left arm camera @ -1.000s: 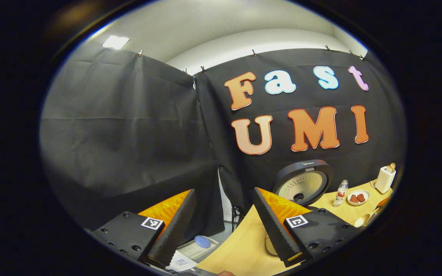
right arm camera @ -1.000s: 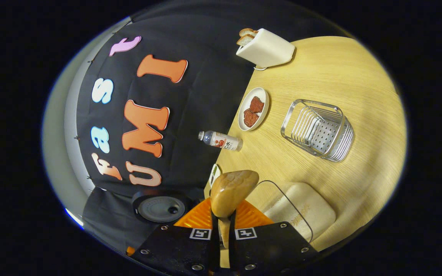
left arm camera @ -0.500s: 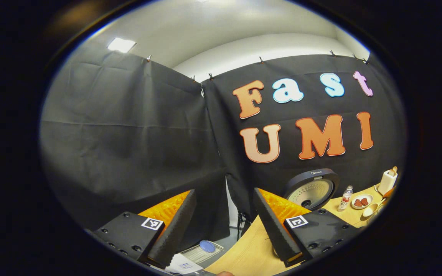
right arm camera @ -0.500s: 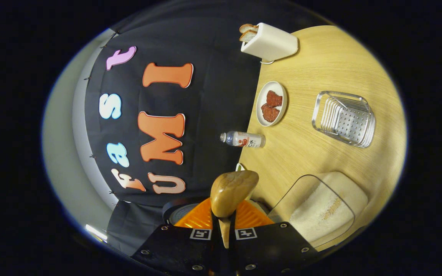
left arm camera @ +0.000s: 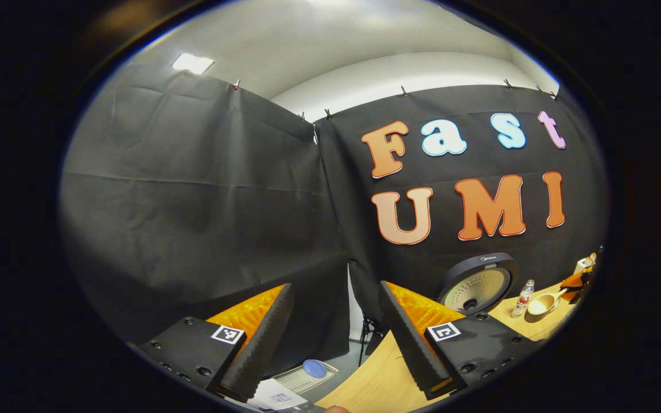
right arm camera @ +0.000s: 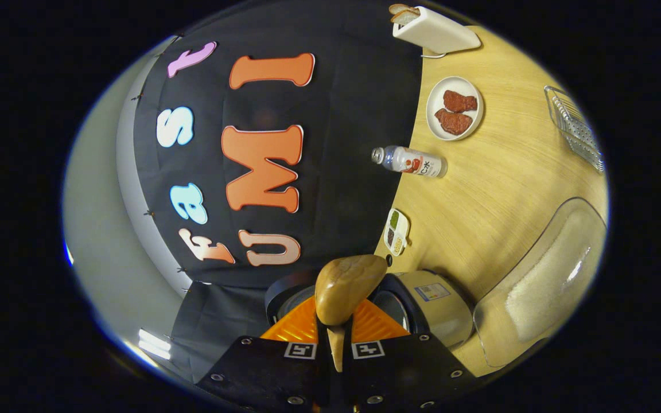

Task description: Close the left gripper, press the button to open the rice cooker; take a wooden spoon from the chopstick holder with the right hand, scoop a spoonful of rice and pour it into the rice cooker, then put the wooden spoon back into the chopstick holder.

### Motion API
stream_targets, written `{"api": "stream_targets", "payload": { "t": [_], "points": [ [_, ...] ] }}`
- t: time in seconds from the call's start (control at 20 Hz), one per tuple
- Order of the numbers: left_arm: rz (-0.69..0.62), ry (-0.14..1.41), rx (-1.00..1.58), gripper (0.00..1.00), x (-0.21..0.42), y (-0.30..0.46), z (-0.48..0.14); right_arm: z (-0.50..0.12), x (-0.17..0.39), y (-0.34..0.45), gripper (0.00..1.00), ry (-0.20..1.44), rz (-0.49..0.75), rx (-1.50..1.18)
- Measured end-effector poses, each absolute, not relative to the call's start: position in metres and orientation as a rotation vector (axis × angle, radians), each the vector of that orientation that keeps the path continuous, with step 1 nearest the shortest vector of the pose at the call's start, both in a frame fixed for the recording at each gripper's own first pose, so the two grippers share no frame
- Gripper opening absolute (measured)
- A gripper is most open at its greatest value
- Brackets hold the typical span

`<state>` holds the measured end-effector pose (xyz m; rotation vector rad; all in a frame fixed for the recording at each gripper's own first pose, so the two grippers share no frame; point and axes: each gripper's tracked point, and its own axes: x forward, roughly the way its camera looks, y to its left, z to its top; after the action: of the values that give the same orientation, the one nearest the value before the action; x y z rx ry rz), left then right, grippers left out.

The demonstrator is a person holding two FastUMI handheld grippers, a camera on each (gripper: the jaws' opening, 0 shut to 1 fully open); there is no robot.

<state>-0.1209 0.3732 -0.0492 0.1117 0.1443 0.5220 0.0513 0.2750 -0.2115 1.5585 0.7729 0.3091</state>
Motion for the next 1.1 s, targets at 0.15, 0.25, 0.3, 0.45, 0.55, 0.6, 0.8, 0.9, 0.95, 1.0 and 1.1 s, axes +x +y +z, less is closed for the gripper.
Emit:
{"api": "stream_targets", "payload": {
  "t": [0.15,0.25,0.3,0.45,0.55,0.6,0.8,0.9,0.95,1.0,1.1],
  "points": [
    [0.519,0.148,0.111,0.99,-0.125,0.377,-0.050,-0.211,0.063,0.304,0.08,0.800,0.344,1.527],
    [0.511,0.156,0.104,1.00,-0.124,0.377,-0.052,-0.213,0.068,0.317,0.08,0.813,0.347,1.511],
    [0.508,0.158,0.100,1.00,-0.123,0.376,-0.054,-0.214,0.072,0.322,0.08,0.818,0.346,1.501],
    [0.484,0.164,0.089,1.00,-0.120,0.371,-0.057,-0.217,0.081,0.335,0.08,0.823,0.345,1.438],
    [0.473,0.157,0.098,1.00,-0.117,0.370,-0.053,-0.220,0.087,0.342,0.08,0.814,0.349,1.357],
    [0.469,0.158,0.104,1.00,-0.116,0.370,-0.053,-0.224,0.090,0.345,0.08,0.813,0.345,1.305],
    [0.477,0.161,0.119,1.00,-0.116,0.377,-0.052,-0.231,0.094,0.369,0.08,0.826,0.371,1.136],
    [0.491,0.168,0.121,1.00,-0.121,0.381,-0.052,-0.229,0.090,0.380,0.08,0.817,0.396,1.057],
    [0.498,0.174,0.121,1.00,-0.121,0.384,-0.054,-0.227,0.088,0.386,0.08,0.805,0.410,1.013],
    [0.505,0.178,0.120,1.00,-0.122,0.386,-0.055,-0.224,0.087,0.390,0.08,0.793,0.426,0.968],
    [0.512,0.184,0.115,1.00,-0.125,0.388,-0.056,-0.219,0.086,0.396,0.08,0.763,0.456,0.874]
  ]
}}
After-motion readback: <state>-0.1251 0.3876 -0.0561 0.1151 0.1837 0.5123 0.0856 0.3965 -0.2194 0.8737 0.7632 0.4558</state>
